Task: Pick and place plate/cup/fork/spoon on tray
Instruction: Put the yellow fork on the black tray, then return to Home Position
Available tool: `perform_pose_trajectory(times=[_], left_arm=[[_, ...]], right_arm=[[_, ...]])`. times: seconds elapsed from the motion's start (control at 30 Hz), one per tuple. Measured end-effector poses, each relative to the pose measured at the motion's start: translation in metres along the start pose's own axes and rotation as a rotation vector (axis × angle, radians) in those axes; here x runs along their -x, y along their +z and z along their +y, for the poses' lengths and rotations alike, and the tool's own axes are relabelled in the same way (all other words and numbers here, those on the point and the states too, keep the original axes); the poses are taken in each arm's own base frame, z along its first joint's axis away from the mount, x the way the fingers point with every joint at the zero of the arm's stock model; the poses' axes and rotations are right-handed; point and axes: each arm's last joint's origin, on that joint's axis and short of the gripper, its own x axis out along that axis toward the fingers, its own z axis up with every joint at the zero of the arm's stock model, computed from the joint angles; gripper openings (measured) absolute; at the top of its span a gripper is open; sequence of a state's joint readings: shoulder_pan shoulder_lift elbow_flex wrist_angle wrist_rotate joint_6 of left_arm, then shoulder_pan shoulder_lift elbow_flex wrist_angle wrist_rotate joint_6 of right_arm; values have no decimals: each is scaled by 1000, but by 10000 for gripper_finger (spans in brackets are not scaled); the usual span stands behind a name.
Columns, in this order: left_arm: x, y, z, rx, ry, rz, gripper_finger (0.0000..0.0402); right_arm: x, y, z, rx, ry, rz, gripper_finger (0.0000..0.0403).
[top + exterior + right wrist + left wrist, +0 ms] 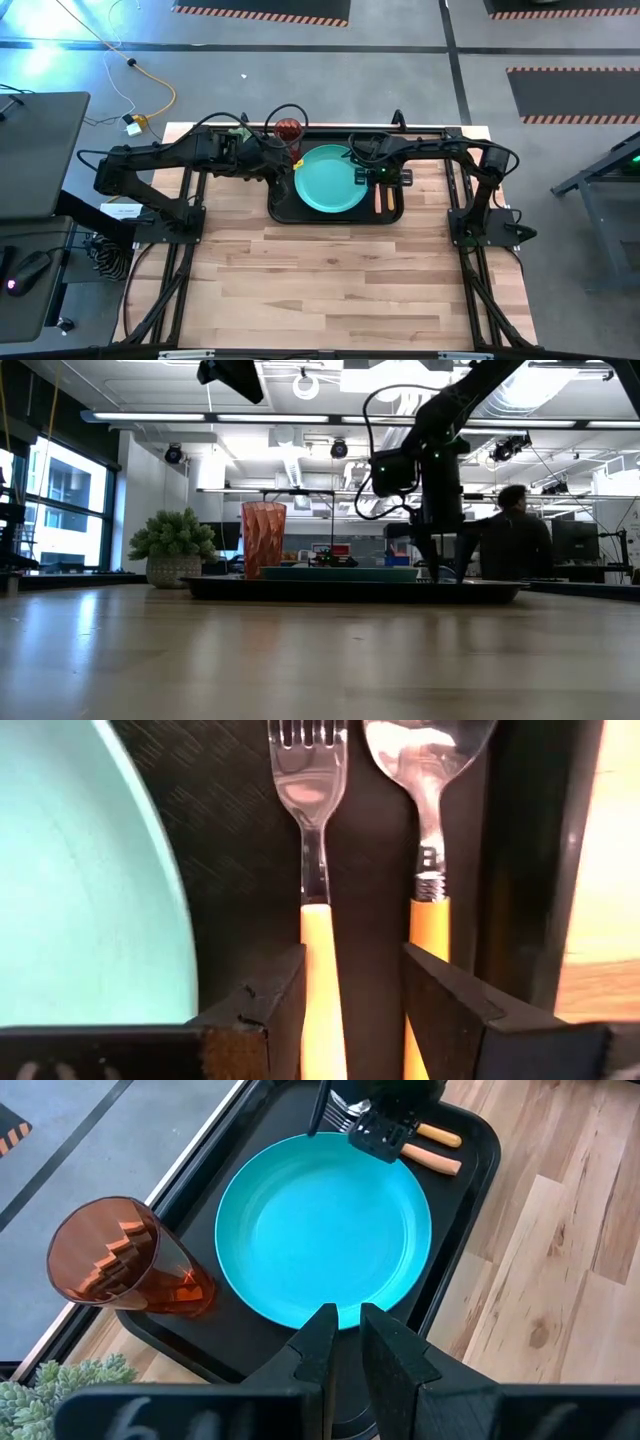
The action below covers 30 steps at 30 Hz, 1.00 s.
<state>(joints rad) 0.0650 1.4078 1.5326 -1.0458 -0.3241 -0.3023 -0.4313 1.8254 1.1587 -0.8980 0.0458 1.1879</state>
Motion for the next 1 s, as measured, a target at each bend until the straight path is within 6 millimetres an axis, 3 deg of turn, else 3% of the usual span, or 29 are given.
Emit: perform_pose_trajectory(times=[0.23, 0.4, 0.53, 0.73, 0.87, 1.0], left_arm=[[0, 0, 0, 0, 0, 0, 39], [0, 0, 0, -36, 0, -3, 39], [3, 0, 1, -41, -3, -10, 39], [26, -2, 3, -15, -20, -94, 39], [38, -10, 5, 9, -58, -180, 39], [33, -29, 7, 33, -114, -249, 39]], right_arm=[[11, -1, -3, 2, 22, -7, 151], [30, -2, -8, 16, 75, -45, 151], [52, -7, -13, 77, 149, -85, 151], [91, -29, -17, 164, 309, -212, 151], [118, -46, -13, 321, 490, -324, 151], [145, -64, -6, 522, 692, -454, 151]])
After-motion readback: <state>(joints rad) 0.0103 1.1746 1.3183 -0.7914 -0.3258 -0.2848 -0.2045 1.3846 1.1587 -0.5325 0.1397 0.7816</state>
